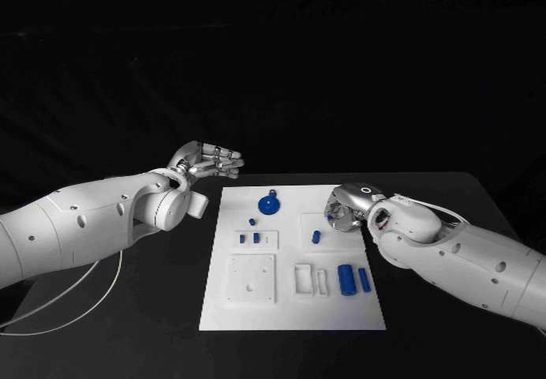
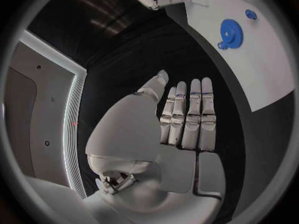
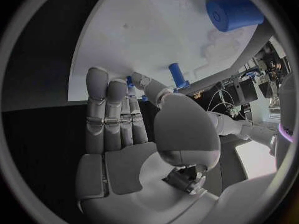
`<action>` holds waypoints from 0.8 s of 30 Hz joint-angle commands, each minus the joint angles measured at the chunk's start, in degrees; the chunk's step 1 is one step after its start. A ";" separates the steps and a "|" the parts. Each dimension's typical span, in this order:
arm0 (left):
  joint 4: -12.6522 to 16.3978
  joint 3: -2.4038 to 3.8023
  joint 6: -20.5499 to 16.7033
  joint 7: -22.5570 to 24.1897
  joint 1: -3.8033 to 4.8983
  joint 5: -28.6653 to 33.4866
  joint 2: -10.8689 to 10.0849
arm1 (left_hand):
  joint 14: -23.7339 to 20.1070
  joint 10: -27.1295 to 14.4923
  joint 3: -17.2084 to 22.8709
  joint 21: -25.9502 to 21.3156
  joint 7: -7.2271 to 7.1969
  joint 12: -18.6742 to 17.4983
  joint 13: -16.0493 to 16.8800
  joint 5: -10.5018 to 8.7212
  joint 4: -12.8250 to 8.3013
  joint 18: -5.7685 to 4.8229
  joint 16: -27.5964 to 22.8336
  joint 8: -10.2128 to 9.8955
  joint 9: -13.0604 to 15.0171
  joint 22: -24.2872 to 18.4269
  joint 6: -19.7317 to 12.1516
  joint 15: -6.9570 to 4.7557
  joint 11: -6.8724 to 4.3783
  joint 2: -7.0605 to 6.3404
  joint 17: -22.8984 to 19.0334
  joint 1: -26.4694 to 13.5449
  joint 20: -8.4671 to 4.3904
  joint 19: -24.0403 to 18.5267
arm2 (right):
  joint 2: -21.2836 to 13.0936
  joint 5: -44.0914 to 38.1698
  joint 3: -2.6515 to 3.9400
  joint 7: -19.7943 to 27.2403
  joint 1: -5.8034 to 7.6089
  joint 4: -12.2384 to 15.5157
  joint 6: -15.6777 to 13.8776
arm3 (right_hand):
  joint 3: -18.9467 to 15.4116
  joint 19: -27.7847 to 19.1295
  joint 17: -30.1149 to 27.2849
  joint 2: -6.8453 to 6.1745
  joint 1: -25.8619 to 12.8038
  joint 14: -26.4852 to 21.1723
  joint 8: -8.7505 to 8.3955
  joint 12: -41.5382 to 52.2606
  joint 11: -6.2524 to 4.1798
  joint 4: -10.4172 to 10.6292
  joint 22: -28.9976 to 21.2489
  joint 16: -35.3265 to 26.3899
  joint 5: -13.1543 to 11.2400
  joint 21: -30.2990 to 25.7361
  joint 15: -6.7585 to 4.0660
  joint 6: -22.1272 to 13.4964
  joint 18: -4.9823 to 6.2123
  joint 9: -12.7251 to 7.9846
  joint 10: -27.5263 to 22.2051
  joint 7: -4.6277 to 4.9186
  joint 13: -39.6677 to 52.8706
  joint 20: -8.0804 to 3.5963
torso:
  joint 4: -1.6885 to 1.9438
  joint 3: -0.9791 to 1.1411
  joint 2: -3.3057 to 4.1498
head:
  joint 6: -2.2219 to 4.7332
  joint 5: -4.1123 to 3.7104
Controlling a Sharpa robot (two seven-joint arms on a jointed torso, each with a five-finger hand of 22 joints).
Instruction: Assemble the parts on the task board
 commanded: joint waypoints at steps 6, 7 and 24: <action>-0.18 0.06 3.06 1.61 0.13 -0.21 0.15 | -0.44 -0.54 -0.04 -0.01 0.02 0.14 -0.07 -0.03 -0.68 0.07 -0.26 -0.18 -0.07 -0.30 -0.05 0.11 -0.01 -0.10 -0.09 0.57 0.05 -0.24 | 0.76 -1.29 -0.76 -0.91 -0.42 -0.25 1.84 | 0.24 0.29 0.21 0.78 -0.45 0.27 -0.10 -0.14 -0.18 0.38 1.15 -0.14 0.24 0.05 -0.58 0.78 0.13 0.09 0.63 -0.14 -0.13 -0.50 | -0.05 0.03 -0.01 | -0.30 0.17; -0.20 0.06 3.32 1.72 0.13 -0.22 0.17 | -0.48 -0.60 0.00 -0.01 0.03 0.14 -0.08 0.00 -0.83 0.05 -0.25 -0.19 -0.07 -0.34 -0.05 0.12 0.01 -0.08 -0.09 0.67 0.06 -0.31 | 0.80 -1.31 -0.80 -0.98 -0.42 -0.29 1.90 | 0.19 0.39 0.21 0.77 -0.53 0.33 -0.09 -0.14 -0.20 0.44 1.38 -0.20 0.27 0.06 -0.63 0.86 0.15 0.11 0.69 -0.17 -0.14 -0.56 | -0.06 0.03 -0.01 | -0.26 0.19; -1.12 0.06 4.12 2.25 0.13 -0.20 0.46 | -0.54 -0.75 0.04 0.16 0.03 0.14 -0.08 0.08 -1.47 0.03 -0.25 -0.19 -0.08 -0.62 -0.03 0.13 0.05 0.30 -0.06 0.42 0.06 -0.47 | 0.66 -1.31 -1.05 -2.53 -0.44 0.05 -1.08 | 5.92 1.06 0.32 1.55 -1.89 0.82 -0.05 -0.13 -0.35 -0.54 4.63 -0.73 2.44 0.08 -0.94 2.03 0.10 0.53 2.08 -0.43 -0.08 -0.87 | -0.03 0.10 -0.01 | 0.01 0.03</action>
